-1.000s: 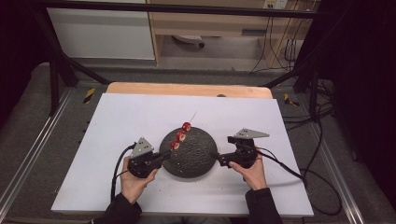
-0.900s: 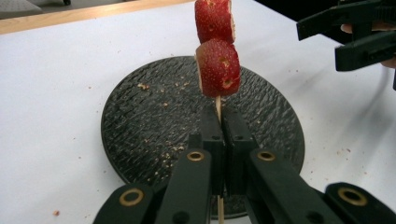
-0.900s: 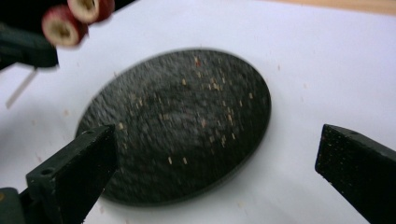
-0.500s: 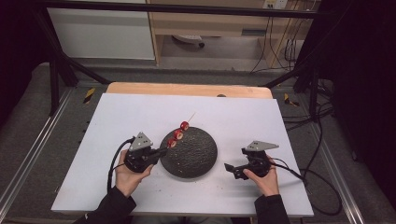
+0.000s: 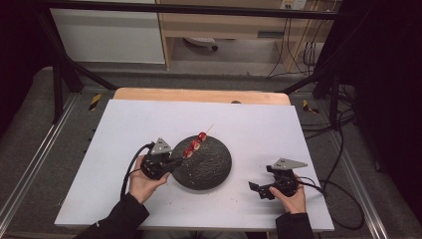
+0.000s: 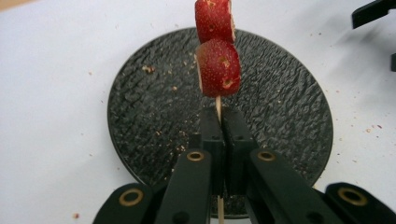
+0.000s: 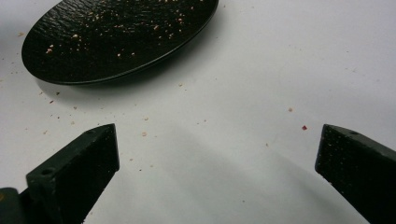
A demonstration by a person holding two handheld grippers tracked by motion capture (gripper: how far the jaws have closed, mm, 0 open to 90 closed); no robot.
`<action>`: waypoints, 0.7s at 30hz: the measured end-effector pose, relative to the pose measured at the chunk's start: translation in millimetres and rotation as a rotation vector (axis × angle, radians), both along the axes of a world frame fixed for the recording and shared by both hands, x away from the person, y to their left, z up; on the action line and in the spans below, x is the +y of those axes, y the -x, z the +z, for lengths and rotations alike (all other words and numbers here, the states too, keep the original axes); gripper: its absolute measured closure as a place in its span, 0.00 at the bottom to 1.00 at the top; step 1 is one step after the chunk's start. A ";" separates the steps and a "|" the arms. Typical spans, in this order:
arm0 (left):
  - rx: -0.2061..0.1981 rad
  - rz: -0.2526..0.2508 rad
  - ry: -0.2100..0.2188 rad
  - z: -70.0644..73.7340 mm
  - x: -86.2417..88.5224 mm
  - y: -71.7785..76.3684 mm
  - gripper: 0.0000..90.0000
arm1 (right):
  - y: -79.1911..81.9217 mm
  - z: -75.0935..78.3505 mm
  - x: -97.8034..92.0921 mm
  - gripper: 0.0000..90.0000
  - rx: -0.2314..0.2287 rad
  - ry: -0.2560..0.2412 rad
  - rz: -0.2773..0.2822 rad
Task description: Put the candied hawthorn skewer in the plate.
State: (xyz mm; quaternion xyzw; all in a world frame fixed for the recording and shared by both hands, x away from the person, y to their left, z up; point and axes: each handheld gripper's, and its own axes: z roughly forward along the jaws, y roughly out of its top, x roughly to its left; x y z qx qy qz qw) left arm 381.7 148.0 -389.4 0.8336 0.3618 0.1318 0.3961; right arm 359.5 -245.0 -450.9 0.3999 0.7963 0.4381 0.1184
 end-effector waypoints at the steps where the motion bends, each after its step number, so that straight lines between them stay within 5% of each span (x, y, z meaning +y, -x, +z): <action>1: 0.007 0.002 -0.010 -1.8 -2.1 -0.7 0.98 | 0.7 -0.2 -0.4 0.01 -0.001 -0.004 -0.001; 21: 0.095 0.031 -0.139 -32.5 -32.4 -9.7 0.98 | 2.4 0.2 -3.0 0.01 -0.005 -0.022 -0.001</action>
